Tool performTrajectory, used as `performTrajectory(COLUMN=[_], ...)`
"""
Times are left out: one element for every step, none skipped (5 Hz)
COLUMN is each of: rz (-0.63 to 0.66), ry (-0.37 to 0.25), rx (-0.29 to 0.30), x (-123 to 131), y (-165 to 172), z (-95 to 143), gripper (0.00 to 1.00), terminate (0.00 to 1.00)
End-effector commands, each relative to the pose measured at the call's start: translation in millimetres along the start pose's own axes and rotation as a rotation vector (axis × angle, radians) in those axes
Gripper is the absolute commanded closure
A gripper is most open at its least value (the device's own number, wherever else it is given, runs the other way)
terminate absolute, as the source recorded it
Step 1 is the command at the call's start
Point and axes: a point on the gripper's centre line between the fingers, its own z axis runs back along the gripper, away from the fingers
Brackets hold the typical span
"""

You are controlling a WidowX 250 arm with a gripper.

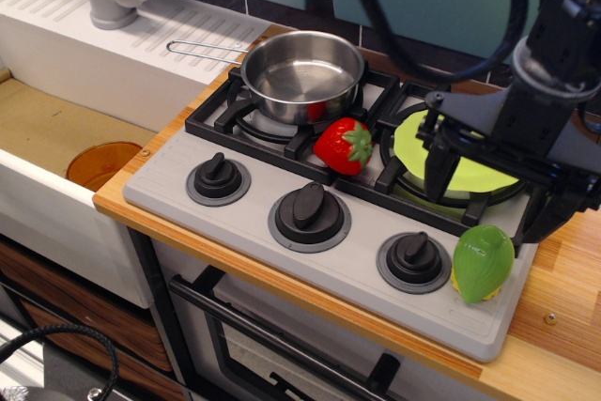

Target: Put corncob on plate and strawberry in pot or pan on stove

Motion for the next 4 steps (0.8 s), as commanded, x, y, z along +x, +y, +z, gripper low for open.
performTrajectory(rz=[-0.017, -0.017, -0.001, 0.025], ry=[-0.056, -0.066, -0.082, -0.076], rx=[-0.04, -0.043, -0.056, -0.062], x=[8, 7, 6, 2], y=[4, 5, 1, -5], z=[-13, -22, -35, -41], gripper=[0.0, 0.0, 0.0, 0.0], terminate=[0.0, 0.0, 0.0, 0.0])
